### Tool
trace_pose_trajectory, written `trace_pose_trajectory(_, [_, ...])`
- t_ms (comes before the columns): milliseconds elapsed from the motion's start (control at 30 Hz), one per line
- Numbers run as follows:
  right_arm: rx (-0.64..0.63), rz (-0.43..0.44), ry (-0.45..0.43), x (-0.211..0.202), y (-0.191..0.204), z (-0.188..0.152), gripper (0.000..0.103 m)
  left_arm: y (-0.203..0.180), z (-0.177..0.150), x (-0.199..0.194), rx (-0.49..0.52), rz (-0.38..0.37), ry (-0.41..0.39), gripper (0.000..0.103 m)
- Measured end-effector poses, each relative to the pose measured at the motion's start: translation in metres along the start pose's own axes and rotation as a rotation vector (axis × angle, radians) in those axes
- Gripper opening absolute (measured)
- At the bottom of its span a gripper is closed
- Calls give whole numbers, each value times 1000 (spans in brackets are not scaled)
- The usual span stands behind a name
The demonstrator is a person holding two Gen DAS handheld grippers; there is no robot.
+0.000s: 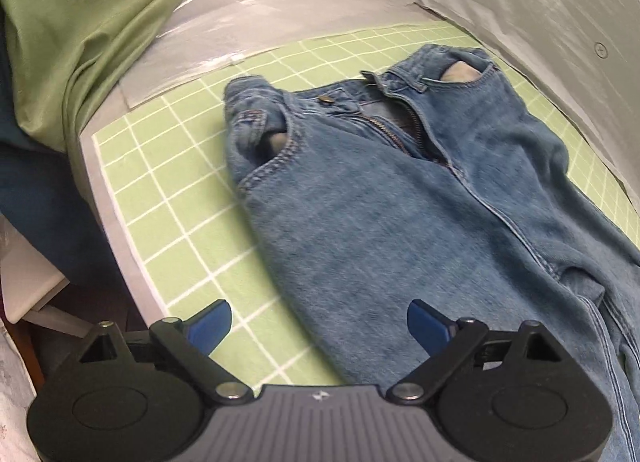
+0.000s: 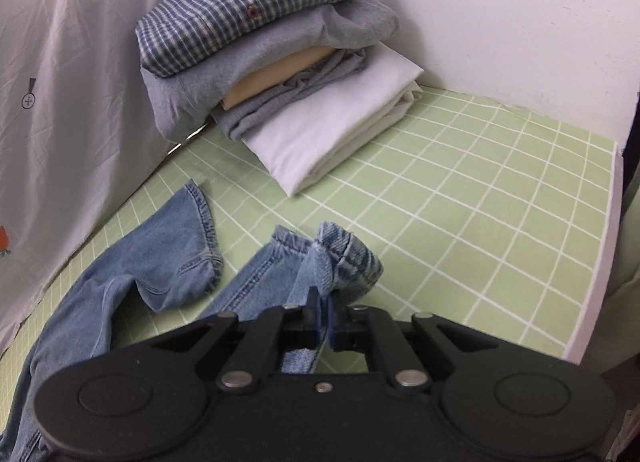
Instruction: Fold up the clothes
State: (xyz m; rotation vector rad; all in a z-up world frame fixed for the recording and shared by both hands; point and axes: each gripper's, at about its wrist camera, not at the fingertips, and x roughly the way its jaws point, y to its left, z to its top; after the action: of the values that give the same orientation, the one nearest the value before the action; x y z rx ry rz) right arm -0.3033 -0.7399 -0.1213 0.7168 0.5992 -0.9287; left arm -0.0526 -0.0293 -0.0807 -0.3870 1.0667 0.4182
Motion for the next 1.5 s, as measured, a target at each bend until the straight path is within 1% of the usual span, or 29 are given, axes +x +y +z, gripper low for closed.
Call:
trace_pose_trajectory(67, [5, -24, -1, -2, -3, -3, 3, 11, 4, 6, -31, -6, 13, 89])
trace_pose_trajectory(133, [26, -29, -5, -6, -7, -4, 3, 17, 7, 12, -41, -30, 30, 76])
trace_pose_trajectory(167, [37, -29, -9, -9, -8, -3, 3, 18, 8, 15, -40, -38, 36, 71])
trace_pose_trajectory(233, [45, -31, -37, -20, -9, -1, 3, 19, 11, 21, -41, -55, 46, 47])
trace_pose_trajectory(267, [44, -34, -55, -27, -8, 0, 3, 19, 11, 23, -49, -75, 48, 39])
trace_pose_trajectory(300, [26, -48, -77, -33, -5, 1, 3, 20, 11, 25, -58, -96, 49, 16])
trace_pose_trajectory(333, [6, -62, -98, -40, -2, 1, 3, 20, 11, 26, -69, -113, 44, 12])
trace_pose_trajectory(400, [-47, -88, -116, -45, 8, -1, 3, 17, 11, 27, -67, -109, 35, 9])
trace_pose_trajectory(467, [-53, -103, -97, -42, 9, -4, 3, 14, 12, 26, -62, -101, 26, 4])
trace_pose_trajectory(500, [-43, -109, -84, -40, 5, -6, 3, 16, 12, 24, -62, -104, 25, 3])
trace_pose_trajectory(567, [-35, -128, -55, -34, -4, -12, 3, 23, 14, 22, -72, -109, 21, 3])
trace_pose_trajectory(667, [-42, -166, -8, -24, -18, -25, 3, 40, 12, 22, -112, -111, 25, 4])
trace_pose_trajectory(767, [-77, -222, 66, -9, -27, -46, 4, 38, 10, 20, -82, -93, 14, 4])
trace_pose_trajectory(800, [-83, -236, 80, -6, -27, -50, 5, 34, 11, 18, -60, -77, 13, 6])
trace_pose_trajectory(833, [-89, -250, 94, -3, -28, -54, 7, 30, 12, 16, -37, -59, 12, 12])
trace_pose_trajectory(867, [-95, -264, 106, -1, -28, -58, 9, 26, 12, 14, -15, -48, 2, 13])
trace_pose_trajectory(900, [-98, -272, 101, -2, -27, -58, 19, 23, 12, 11, 7, -38, -9, 16])
trace_pose_trajectory(933, [-101, -279, 95, -3, -26, -58, 33, 20, 13, 8, 29, -28, -20, 25])
trace_pose_trajectory(967, [-108, -288, 83, -5, -25, -56, 39, 16, 13, 5, 51, -18, -31, 32])
trace_pose_trajectory(1000, [-116, -297, 71, -7, -23, -55, 43, 14, 13, 1, 61, -16, -46, 48])
trace_pose_trajectory(1033, [-132, -312, 50, -10, -18, -52, 45, 11, 14, -3, 71, -15, -61, 61])
trace_pose_trajectory(1067, [-149, -327, 29, -13, -13, -49, 48, 8, 14, -7, 81, -15, -76, 64])
trace_pose_trajectory(1100, [-164, -342, 8, -16, -7, -45, 58, 4, 15, -10, 90, -12, -91, 68])
trace_pose_trajectory(1133, [-170, -359, -24, -19, -2, -42, 70, -1, 17, -13, 102, -10, -101, 73])
trace_pose_trajectory(1200, [-165, -367, -87, -25, 10, -34, 79, -15, 21, -15, 138, -8, -120, 80])
trace_pose_trajectory(1300, [-151, -265, -99, -21, 30, -23, 79, -38, 24, -12, 196, -19, -125, 81])
trace_pose_trajectory(1367, [-155, -188, -75, -10, 45, -21, 79, -55, 25, -6, 225, -31, -112, 82])
trace_pose_trajectory(1500, [-143, -74, -16, 17, 78, -24, 77, -93, 23, 16, 277, -54, -44, 84])
